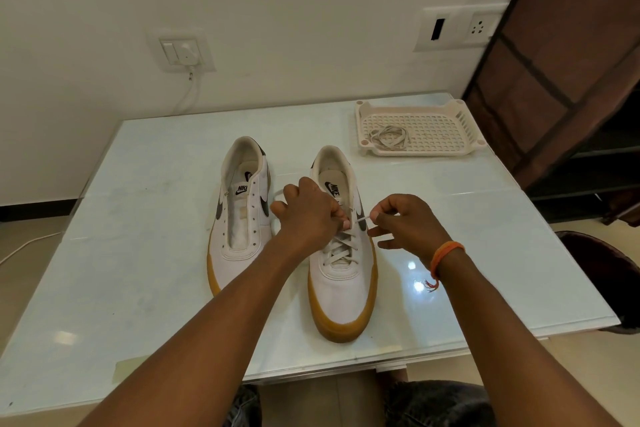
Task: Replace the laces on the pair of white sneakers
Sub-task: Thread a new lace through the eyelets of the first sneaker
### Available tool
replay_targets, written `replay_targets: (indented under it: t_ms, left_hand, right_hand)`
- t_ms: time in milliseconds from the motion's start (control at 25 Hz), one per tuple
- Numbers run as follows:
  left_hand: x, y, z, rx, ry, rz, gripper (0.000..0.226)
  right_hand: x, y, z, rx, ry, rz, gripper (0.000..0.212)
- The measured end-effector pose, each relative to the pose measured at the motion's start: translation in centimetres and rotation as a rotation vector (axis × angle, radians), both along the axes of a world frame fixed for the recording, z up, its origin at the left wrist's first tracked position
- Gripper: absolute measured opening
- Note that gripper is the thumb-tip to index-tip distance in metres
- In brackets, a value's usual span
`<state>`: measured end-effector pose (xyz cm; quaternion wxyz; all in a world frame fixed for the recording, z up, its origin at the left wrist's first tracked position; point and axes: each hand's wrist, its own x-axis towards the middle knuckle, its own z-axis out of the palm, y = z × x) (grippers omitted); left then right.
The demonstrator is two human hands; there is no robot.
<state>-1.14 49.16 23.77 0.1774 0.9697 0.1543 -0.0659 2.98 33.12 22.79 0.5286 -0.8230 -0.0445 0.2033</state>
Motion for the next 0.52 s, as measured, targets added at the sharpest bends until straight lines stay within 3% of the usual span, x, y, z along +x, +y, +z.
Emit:
replay_targets:
  t_ms: [280, 440, 520]
  left_hand:
    - [-0.2, 0.1, 1.2, 0.091, 0.141, -0.133, 0.024]
    - [-0.5, 0.9, 1.8, 0.030, 0.170, -0.181, 0.023]
    - [-0.5, 1.1, 1.8, 0.022, 0.176, -0.188, 0.023]
  right_hand:
    - [1.4, -2.3, 1.2, 0.228, 0.180, -0.239, 0.014]
    - [2.2, -3.2, 1.2, 0.503, 0.242, -0.534, 0.014]
    - [1.7, -2.8, 0.8, 0.479, 0.243, -0.576, 0.013]
